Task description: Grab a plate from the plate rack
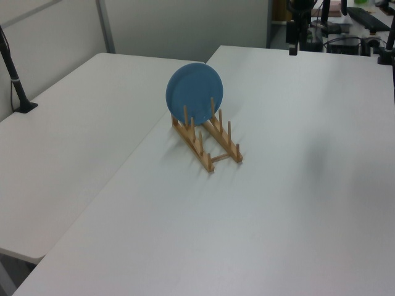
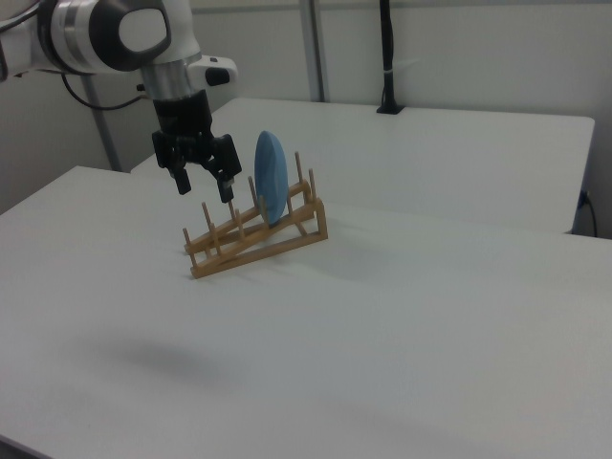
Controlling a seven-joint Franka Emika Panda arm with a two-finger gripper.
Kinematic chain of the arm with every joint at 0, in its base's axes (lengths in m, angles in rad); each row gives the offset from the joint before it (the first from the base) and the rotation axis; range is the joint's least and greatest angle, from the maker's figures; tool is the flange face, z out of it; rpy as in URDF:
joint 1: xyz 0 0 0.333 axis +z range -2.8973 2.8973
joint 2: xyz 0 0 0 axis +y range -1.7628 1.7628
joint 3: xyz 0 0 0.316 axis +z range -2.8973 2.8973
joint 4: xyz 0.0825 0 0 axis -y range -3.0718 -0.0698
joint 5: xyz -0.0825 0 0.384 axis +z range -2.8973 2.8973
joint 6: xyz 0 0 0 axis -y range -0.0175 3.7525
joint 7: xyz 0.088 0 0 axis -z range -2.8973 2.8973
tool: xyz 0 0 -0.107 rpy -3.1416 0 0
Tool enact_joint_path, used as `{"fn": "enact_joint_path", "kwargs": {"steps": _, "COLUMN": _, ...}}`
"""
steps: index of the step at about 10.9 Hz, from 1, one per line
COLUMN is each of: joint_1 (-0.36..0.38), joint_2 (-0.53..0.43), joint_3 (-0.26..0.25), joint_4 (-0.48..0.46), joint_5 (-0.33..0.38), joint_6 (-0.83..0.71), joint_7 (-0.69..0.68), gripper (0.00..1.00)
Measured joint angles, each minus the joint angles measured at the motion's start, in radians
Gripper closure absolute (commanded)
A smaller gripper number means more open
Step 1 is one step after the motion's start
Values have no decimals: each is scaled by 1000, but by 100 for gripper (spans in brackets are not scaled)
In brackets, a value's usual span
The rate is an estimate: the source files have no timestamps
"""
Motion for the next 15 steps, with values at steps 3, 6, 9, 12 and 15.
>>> {"fn": "enact_joint_path", "kwargs": {"steps": 3, "joint_1": -1, "joint_2": 2, "joint_3": -11, "joint_4": 5, "joint_5": 0, "joint_6": 2, "joint_7": 1, "gripper": 0}}
{"fn": "enact_joint_path", "kwargs": {"steps": 6, "joint_1": -3, "joint_2": 2, "joint_3": -18, "joint_4": 9, "joint_5": 0, "joint_6": 2, "joint_7": 1, "gripper": 0}}
{"fn": "enact_joint_path", "kwargs": {"steps": 9, "joint_1": -3, "joint_2": 2, "joint_3": -18, "joint_4": 10, "joint_5": 0, "joint_6": 2, "joint_7": 1, "gripper": 0}}
{"fn": "enact_joint_path", "kwargs": {"steps": 12, "joint_1": -3, "joint_2": 2, "joint_3": -18, "joint_4": 11, "joint_5": 0, "joint_6": 2, "joint_7": 1, "gripper": 0}}
{"fn": "enact_joint_path", "kwargs": {"steps": 15, "joint_1": -3, "joint_2": 4, "joint_3": -18, "joint_4": 11, "joint_5": 0, "joint_6": 34, "joint_7": 1, "gripper": 0}}
